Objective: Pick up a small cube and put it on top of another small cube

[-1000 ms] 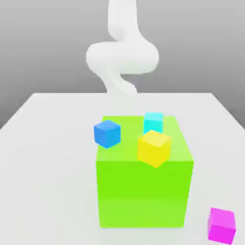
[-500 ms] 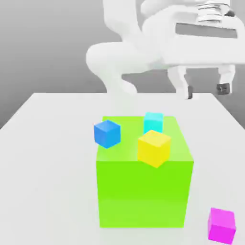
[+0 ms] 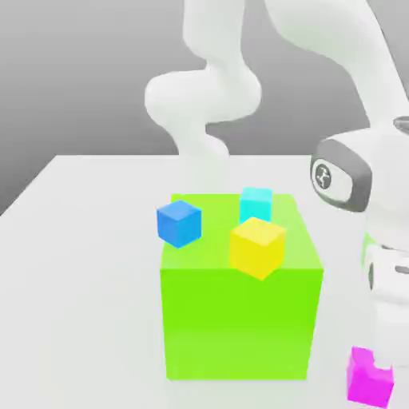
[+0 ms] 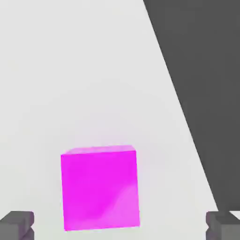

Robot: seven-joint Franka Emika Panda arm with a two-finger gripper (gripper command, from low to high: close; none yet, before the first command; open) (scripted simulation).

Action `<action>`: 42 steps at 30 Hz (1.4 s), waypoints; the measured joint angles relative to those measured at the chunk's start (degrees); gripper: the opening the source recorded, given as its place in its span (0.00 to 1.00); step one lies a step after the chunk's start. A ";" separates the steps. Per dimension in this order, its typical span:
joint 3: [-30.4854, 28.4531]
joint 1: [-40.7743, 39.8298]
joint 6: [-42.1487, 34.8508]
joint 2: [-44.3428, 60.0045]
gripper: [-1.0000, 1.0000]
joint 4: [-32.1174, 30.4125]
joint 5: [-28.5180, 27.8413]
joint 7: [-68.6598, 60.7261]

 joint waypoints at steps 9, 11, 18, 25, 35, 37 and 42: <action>-0.95 0.85 4.63 6.10 0.00 1.13 -1.08 0.59; -0.62 0.61 3.00 4.01 0.00 0.70 -0.76 0.34; 0.04 -1.73 -6.92 -8.43 0.00 0.38 2.54 -1.18; -3.67 -7.86 -17.87 -22.90 0.00 -1.29 3.13 10.11; -5.63 -17.44 -32.68 -42.50 0.00 -6.62 0.80 33.97; -5.90 -19.79 -35.42 -46.22 0.00 -8.21 1.01 39.15; -6.52 -25.43 -41.54 -54.64 0.00 -12.43 2.63 51.14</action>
